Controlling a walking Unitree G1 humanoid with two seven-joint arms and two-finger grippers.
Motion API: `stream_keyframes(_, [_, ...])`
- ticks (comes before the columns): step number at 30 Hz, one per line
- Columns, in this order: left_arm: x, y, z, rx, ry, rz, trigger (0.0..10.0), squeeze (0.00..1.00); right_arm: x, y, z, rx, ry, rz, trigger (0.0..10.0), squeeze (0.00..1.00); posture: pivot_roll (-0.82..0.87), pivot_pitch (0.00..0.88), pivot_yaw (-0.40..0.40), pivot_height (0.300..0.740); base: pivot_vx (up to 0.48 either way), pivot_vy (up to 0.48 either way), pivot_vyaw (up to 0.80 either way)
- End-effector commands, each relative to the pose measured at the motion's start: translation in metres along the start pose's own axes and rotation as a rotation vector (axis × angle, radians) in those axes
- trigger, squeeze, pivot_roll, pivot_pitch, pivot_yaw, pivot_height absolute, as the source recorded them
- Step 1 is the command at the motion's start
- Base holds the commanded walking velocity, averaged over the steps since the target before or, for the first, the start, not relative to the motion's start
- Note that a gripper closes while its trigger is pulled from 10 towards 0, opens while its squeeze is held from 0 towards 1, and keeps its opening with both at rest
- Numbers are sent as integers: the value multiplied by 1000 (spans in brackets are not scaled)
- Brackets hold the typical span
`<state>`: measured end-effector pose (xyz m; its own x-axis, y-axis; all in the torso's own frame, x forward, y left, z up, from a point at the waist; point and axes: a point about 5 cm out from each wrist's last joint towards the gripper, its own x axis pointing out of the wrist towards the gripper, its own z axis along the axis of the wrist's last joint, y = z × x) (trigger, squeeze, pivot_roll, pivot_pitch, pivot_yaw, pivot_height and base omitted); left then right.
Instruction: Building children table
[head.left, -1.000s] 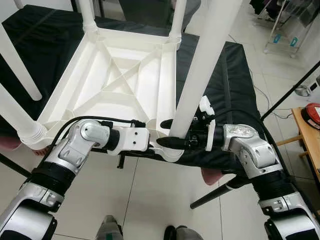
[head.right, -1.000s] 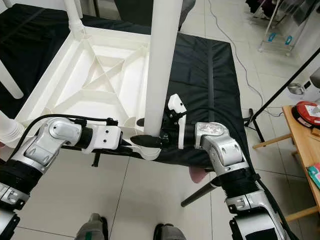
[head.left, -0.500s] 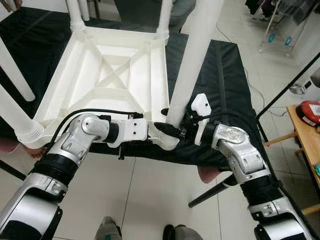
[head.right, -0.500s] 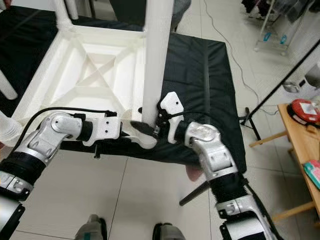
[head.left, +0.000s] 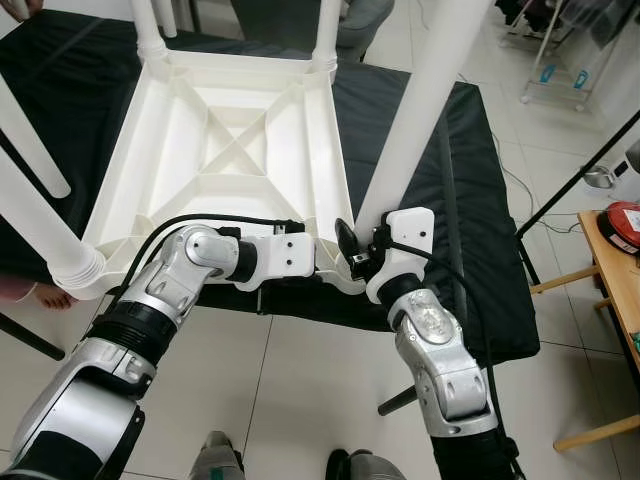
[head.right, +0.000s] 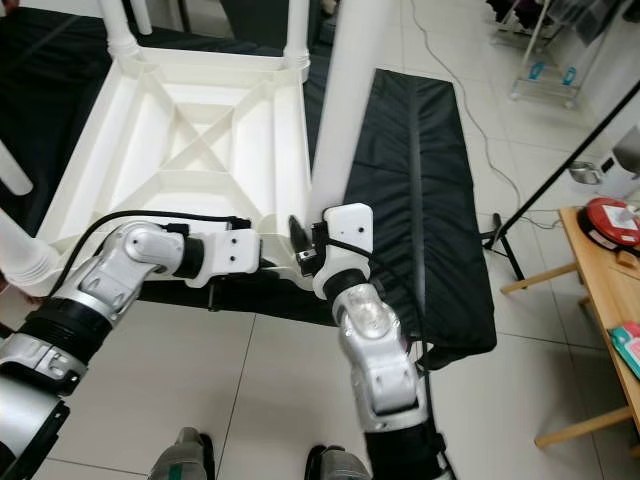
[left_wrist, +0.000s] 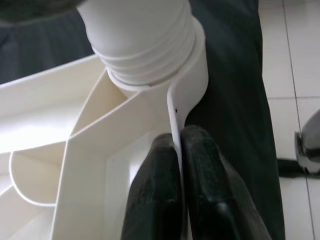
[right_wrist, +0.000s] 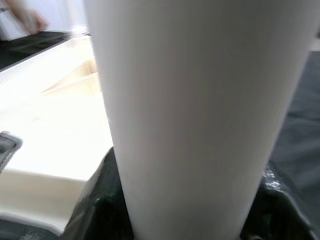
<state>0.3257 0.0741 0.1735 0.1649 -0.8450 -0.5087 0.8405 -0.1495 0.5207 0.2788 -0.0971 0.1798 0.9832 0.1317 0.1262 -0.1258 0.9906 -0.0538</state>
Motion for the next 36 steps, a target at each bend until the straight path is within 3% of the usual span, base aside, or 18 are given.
stream_keyframes(1, [5, -4, 36, 213, -193, -114, 0, 0, -21, -66, -46, -65, 234, -467, 0, 0, 147, 170, -69, 740, 0, 0, 0])
stream_keyframes(2, [5, -4, 36, 214, -193, -115, 0, 0, -18, -61, -44, -62, 215, -425, 10000, 0, 147, 170, -69, 740, 0, 0, 0])
stream_keyframes(6, [5, -4, 35, 214, -193, -116, 0, 0, -14, -53, -42, -51, 200, -349, 10000, 0, 147, 170, -69, 740, 0, 0, 0])
stream_keyframes(10, [5, -5, 34, 212, -194, -117, 0, 0, 4, -32, -15, -140, 55, 35, 10000, 0, 146, 160, -72, 740, 0, 0, 0])
stream_keyframes(14, [6, -5, 34, 211, -195, -116, 0, 0, 5, -33, -14, -133, 52, 46, 10000, 0, 146, 160, -72, 740, 0, 0, 0])
stream_keyframes(15, [6, -6, 34, 210, -195, -115, 0, 0, 6, -34, -13, -134, 47, 60, 10000, 1000, 147, 158, -75, 740, 0, 0, 0])
stream_keyframes(16, [6, -6, 34, 210, -195, -115, 0, 0, 6, -34, -13, -134, 47, 60, 10000, 1000, 147, 158, -75, 740, 0, 0, 0])
stream_keyframes(17, [5, -6, 34, 208, -195, -114, 0, 0, 6, -29, -8, -118, 34, 176, 10000, 0, 151, 156, -78, 740, 0, 0, 0])
stream_keyframes(18, [5, -6, 34, 207, -195, -114, 0, 0, 3, -23, -3, -103, 24, 296, 10000, 0, 151, 156, -78, 740, 0, 0, 0])
stream_keyframes(20, [5, -6, 34, 207, -195, -114, 0, 0, 3, -23, -3, -103, 24, 296, 10000, 0, 151, 156, -78, 740, 0, 0, 0])
stream_keyframes(21, [5, -6, 33, 207, -196, -113, 0, 0, 1, -20, 0, -92, 18, 381, 10000, 0, 151, 156, -78, 740, 0, 0, 0])
stream_keyframes(22, [5, -6, 33, 207, -196, -113, 0, 0, 1, -20, 0, -92, 18, 381, 10000, 0, 151, 156, -78, 740, 0, 0, 0])
stream_keyframes(23, [5, -6, 33, 207, -197, -116, 0, 0, -7, -15, 4, -101, 23, 579, 10000, 0, 151, 156, -78, 740, 0, 0, 0])
stream_keyframes(24, [5, -6, 33, 207, -197, -116, 0, 0, -7, -15, 4, -101, 23, 579, 10000, 0, 151, 156, -78, 740, 0, 0, 0])
stream_keyframes(26, [5, -7, 34, 209, -201, -125, 0, 0, -22, -18, 5, -147, 79, 890, 10000, 0, 148, 151, -71, 740, 0, 0, 0])
stream_keyframes(27, [5, -7, 34, 209, -201, -125, 0, 0, -22, -18, 5, -147, 79, 890, 10000, 0, 148, 151, -71, 740, 0, 0, 0])
stream_keyframes(29, [5, -9, 33, 211, -204, -134, 0, 0, -25, -26, 3, -170, 141, 1045, 10000, 0, 151, 149, -69, 740, 0, 0, 0])
stream_keyframes(36, [5, -11, 33, 214, -209, -143, 0, 0, -14, -37, -2, -212, 202, 1136, 10000, 0, 151, 149, -69, 740, 0, 0, 0])
